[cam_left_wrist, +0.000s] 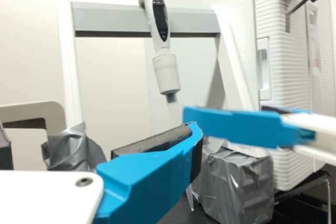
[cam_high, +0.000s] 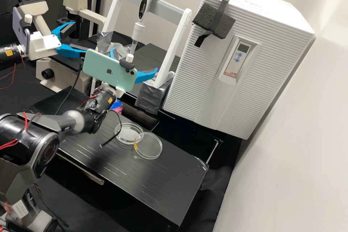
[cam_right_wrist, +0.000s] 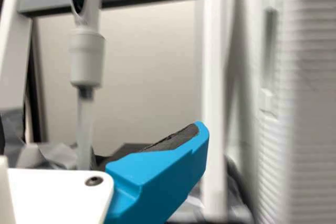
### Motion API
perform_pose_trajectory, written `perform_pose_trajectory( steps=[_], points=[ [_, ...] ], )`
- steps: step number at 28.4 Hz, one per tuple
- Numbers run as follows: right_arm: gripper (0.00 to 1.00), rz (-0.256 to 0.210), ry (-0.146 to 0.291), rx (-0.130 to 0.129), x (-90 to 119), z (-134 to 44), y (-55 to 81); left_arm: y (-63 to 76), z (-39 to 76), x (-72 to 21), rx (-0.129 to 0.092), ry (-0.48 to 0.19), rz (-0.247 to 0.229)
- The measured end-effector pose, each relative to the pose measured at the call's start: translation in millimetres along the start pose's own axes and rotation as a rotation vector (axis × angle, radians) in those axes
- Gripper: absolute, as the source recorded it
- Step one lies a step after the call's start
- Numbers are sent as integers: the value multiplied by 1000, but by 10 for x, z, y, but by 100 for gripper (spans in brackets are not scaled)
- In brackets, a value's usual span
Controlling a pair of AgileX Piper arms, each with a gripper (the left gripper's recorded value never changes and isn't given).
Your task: Use the pipette
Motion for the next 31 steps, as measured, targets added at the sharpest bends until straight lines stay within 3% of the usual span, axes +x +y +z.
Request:
perform_pose_trajectory(
  steps=[7,12,15,19,20,23,31],
  points=[
    [100,-6,19,-42,357,-248,53,-91,-62,-22,1,19,-29],
    [100,15,21,-48,549,-391,93,-163,-111,-38,4,34,-52],
    [100,13,9,-47,653,-428,79,-183,-130,-34,4,39,-57],
    [100,0,-19,-64,821,-442,40,-182,-138,-35,5,41,-56],
    [0,-4,-25,-64,857,-437,27,-180,-146,-35,5,43,-56],
    [0,-16,-45,-79,949,-407,-8,-206,-182,-30,7,53,-63],
    [0,-23,-52,-78,1015,-389,-35,-282,-215,-17,8,62,-83]
  ],
)
